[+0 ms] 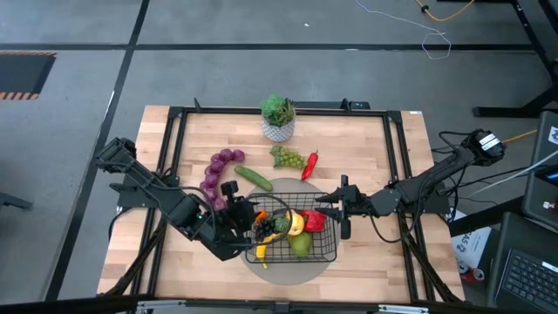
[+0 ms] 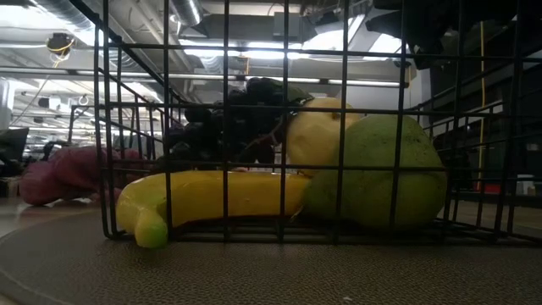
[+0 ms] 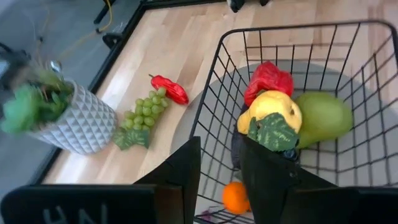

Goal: Build produce basket
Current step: Put the red chili pepper into the black wire basket

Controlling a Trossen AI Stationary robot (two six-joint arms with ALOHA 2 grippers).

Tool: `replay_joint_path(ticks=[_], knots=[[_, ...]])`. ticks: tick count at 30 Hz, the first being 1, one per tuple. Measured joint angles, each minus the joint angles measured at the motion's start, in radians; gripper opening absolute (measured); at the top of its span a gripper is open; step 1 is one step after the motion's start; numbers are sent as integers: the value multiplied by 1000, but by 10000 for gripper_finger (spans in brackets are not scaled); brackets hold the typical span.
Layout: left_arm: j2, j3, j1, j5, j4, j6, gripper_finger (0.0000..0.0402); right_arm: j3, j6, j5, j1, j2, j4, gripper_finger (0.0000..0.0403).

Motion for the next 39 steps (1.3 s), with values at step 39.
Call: replay_joint_path(ticks=[39], knots=[[1,0,73,-29,-6,-102,105,39,-128,358,-265,-7,0,138]])
